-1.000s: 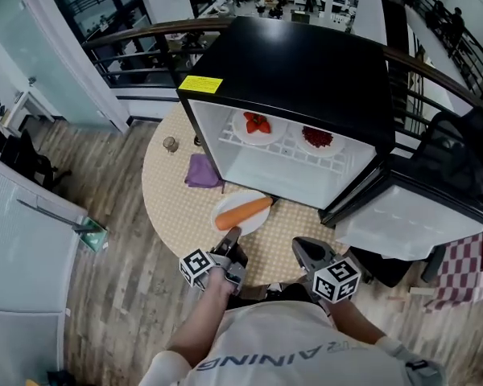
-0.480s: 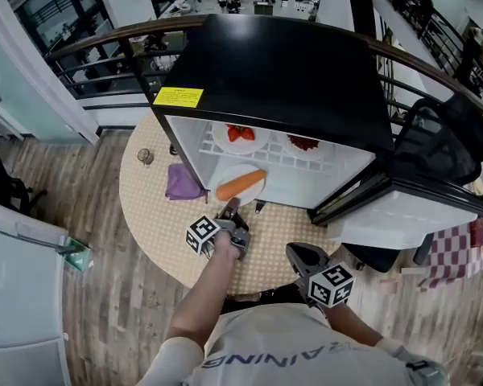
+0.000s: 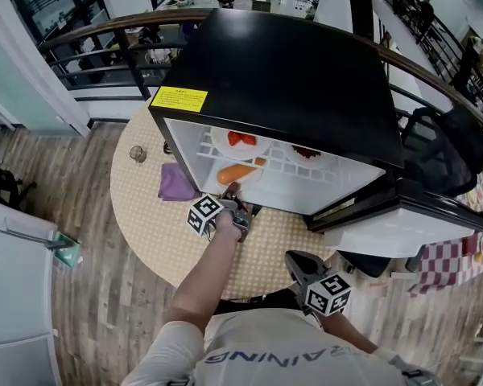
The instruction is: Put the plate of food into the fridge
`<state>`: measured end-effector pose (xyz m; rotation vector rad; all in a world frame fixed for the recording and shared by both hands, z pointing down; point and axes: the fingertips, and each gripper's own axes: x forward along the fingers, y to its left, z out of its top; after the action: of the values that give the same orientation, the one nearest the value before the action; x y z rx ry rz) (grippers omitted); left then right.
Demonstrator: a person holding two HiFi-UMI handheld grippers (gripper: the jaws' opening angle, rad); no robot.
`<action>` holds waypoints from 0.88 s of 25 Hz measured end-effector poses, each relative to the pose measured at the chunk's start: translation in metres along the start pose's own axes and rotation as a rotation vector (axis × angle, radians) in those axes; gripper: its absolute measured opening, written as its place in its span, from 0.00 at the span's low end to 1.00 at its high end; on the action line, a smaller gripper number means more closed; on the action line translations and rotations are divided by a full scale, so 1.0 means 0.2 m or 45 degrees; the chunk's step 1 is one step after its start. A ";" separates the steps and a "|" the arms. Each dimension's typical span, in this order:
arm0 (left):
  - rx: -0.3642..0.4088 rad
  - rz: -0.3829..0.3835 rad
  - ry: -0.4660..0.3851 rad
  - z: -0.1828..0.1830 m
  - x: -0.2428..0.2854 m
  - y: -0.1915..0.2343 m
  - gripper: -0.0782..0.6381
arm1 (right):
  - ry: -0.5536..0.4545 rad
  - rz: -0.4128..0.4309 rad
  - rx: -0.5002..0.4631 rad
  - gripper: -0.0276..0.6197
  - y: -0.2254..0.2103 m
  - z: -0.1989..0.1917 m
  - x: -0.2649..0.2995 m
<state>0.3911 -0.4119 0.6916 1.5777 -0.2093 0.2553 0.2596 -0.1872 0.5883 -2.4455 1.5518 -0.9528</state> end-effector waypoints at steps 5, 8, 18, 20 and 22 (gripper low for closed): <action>0.123 0.044 0.020 0.02 0.04 -0.01 0.16 | 0.004 0.010 0.001 0.08 0.00 0.00 0.01; 0.241 0.083 0.072 0.01 0.05 -0.01 0.21 | 0.018 0.024 -0.005 0.08 0.01 -0.02 0.03; 1.090 0.136 0.430 -0.19 0.02 -0.07 0.37 | 0.035 0.044 0.003 0.08 0.04 -0.06 0.02; 1.167 0.177 0.484 -0.21 0.01 -0.06 0.37 | 0.035 0.045 0.004 0.08 0.04 -0.06 0.01; 1.190 0.244 0.515 -0.21 0.00 -0.03 0.37 | 0.033 0.047 0.001 0.08 0.05 -0.06 0.01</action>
<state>0.3925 -0.3696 0.6863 2.3755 0.1033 0.9079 0.2459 -0.1902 0.5944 -2.4044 1.5993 -0.9828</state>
